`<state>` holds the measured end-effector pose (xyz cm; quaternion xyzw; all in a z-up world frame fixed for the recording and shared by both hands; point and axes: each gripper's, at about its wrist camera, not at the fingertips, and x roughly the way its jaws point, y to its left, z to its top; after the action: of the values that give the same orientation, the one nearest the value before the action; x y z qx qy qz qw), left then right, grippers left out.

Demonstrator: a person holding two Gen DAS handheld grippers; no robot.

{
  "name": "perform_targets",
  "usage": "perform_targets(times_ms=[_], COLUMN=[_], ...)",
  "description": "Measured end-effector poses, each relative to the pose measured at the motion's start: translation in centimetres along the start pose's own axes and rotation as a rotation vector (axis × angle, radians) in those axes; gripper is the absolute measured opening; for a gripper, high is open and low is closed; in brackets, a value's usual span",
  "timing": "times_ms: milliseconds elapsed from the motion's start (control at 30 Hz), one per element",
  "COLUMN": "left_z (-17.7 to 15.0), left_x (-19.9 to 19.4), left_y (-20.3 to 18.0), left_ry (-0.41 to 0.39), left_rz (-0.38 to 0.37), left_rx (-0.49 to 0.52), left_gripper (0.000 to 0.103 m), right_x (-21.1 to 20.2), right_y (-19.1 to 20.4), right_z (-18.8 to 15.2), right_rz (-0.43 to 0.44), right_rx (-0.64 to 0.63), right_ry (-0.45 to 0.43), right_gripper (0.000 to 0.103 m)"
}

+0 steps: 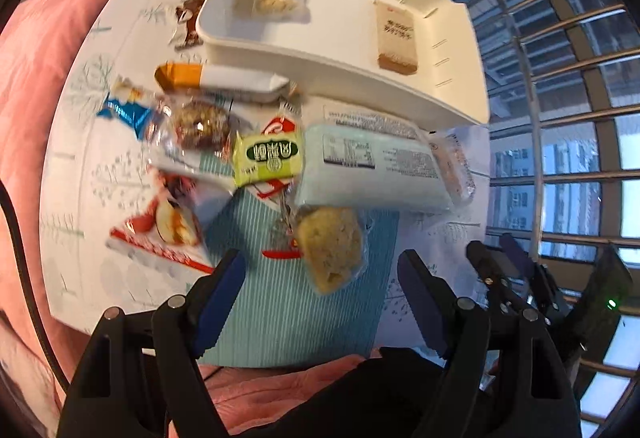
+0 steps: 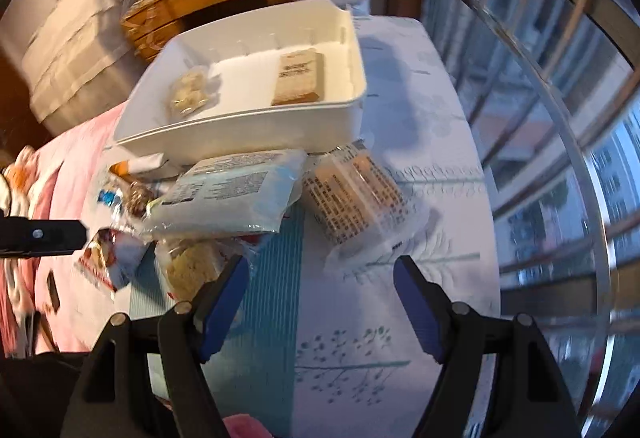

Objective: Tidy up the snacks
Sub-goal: 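Grasp a clear pastry bag with the left tool while the right tool grasps the clear printed bag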

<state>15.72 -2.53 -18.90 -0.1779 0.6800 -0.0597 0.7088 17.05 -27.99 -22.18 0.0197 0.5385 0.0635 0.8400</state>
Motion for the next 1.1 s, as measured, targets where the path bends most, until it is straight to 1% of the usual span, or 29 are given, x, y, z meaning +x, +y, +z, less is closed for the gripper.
perform_targets(times_ms=[67,233,333,467,567,633,800,967,1033,1100], left_z=[-0.5,-1.2,-1.5,-1.9,-2.1,-2.3,-2.5,-2.6,-2.7,-2.7], left_x=[0.8,2.5,3.6,5.3,6.6,7.5,9.4,11.1,11.5,11.9], left_y=[-0.5,-1.6,-2.1,-2.4,-2.4,-2.3,-1.5,-1.5,-1.6,-2.0], left_ry=[0.004,-0.004,-0.02,-0.037,-0.051,-0.077,-0.121,-0.118,-0.118,-0.116], left_rz=[0.021,0.051,0.066,0.097,0.128,0.146,0.145,0.155,0.151,0.166], left_rx=[-0.032,-0.099,-0.132,-0.174,-0.195,-0.208,-0.281,-0.312,-0.308,-0.301], left_gripper=[0.077,0.077,0.077,0.077,0.077,0.077,0.077,0.078,0.078,0.079], right_x=[0.0,0.3,0.8,1.9,2.8,3.6,5.4,7.2,7.7,8.2], right_y=[-0.1,-0.4,-0.6,-1.0,-1.5,-1.6,-2.0,-2.2,-2.2,-2.2], right_z=[0.2,0.6,0.6,0.4,0.2,0.2,0.1,0.3,0.4,0.5], right_rz=[0.012,0.004,0.008,0.013,0.015,0.013,0.011,0.021,0.028,0.032], right_rx=[-0.06,-0.232,-0.316,-0.394,-0.429,-0.461,-0.508,-0.529,-0.535,-0.537], right_ry=[-0.016,-0.057,-0.082,-0.087,-0.086,-0.081,-0.073,-0.065,-0.07,-0.069], right_gripper=[0.075,0.075,0.075,0.075,0.075,0.075,0.075,0.077,0.078,0.079])
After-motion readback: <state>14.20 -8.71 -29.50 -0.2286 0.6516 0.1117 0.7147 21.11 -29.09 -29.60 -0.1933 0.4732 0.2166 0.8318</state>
